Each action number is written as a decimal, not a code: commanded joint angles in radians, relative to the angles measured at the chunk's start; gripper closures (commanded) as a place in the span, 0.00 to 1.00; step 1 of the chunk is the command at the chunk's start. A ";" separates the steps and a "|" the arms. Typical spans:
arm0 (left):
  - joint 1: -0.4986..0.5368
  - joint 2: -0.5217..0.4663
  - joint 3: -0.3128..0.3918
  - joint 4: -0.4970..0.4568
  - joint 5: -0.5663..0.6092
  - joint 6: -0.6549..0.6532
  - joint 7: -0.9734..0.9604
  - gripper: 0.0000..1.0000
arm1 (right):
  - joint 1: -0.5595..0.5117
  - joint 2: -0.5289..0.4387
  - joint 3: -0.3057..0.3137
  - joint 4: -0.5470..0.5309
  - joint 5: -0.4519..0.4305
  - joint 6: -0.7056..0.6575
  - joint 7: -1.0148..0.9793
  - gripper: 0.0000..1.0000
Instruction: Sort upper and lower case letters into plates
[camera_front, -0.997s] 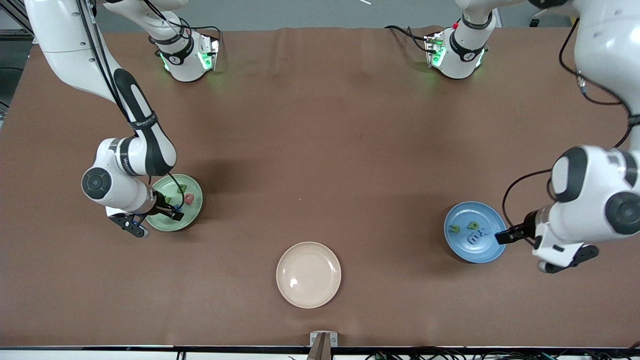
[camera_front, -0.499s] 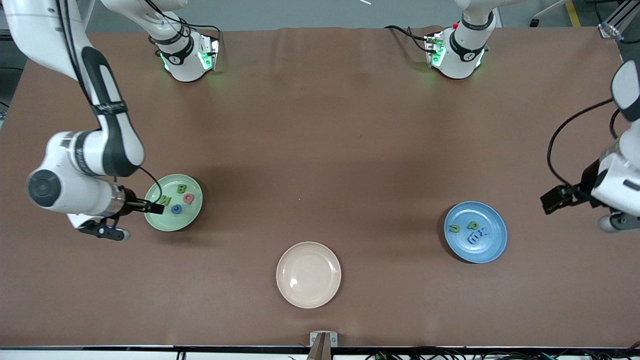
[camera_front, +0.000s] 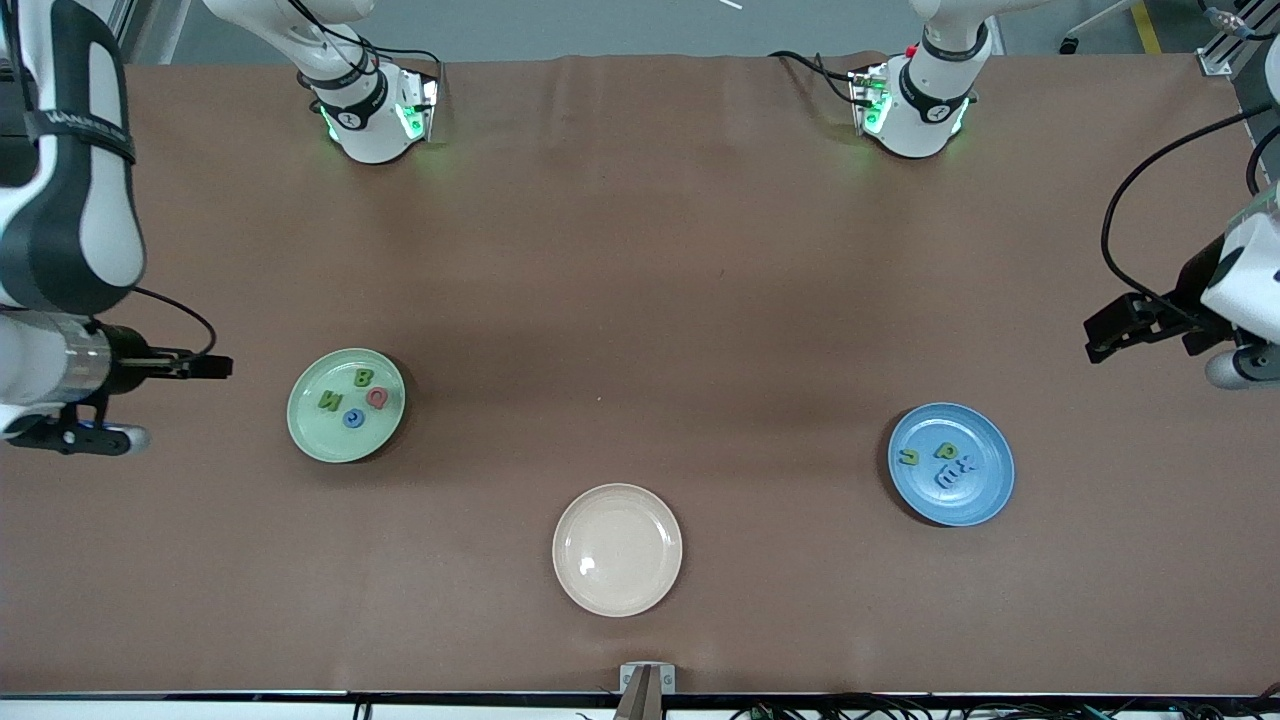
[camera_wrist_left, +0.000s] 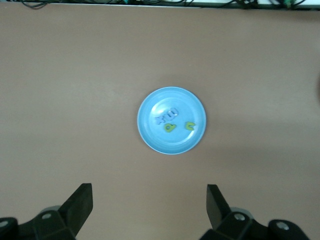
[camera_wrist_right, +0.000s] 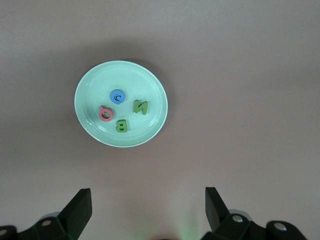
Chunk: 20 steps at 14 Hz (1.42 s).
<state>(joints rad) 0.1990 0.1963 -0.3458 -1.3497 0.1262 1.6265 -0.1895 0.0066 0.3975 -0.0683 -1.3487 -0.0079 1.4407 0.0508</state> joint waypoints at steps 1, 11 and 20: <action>-0.077 -0.077 0.100 -0.040 -0.028 -0.025 0.007 0.00 | -0.019 0.014 0.008 0.075 -0.015 -0.051 -0.013 0.00; -0.099 -0.187 0.140 -0.144 -0.100 -0.100 0.018 0.00 | -0.011 0.009 0.022 0.146 0.005 -0.052 -0.006 0.00; -0.104 -0.273 0.129 -0.249 -0.137 -0.102 0.021 0.00 | -0.043 -0.124 0.022 0.022 0.038 -0.048 -0.016 0.00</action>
<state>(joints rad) 0.0914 -0.0451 -0.2197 -1.5665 0.0056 1.5173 -0.1897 -0.0105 0.3633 -0.0546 -1.2248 -0.0018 1.3734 0.0496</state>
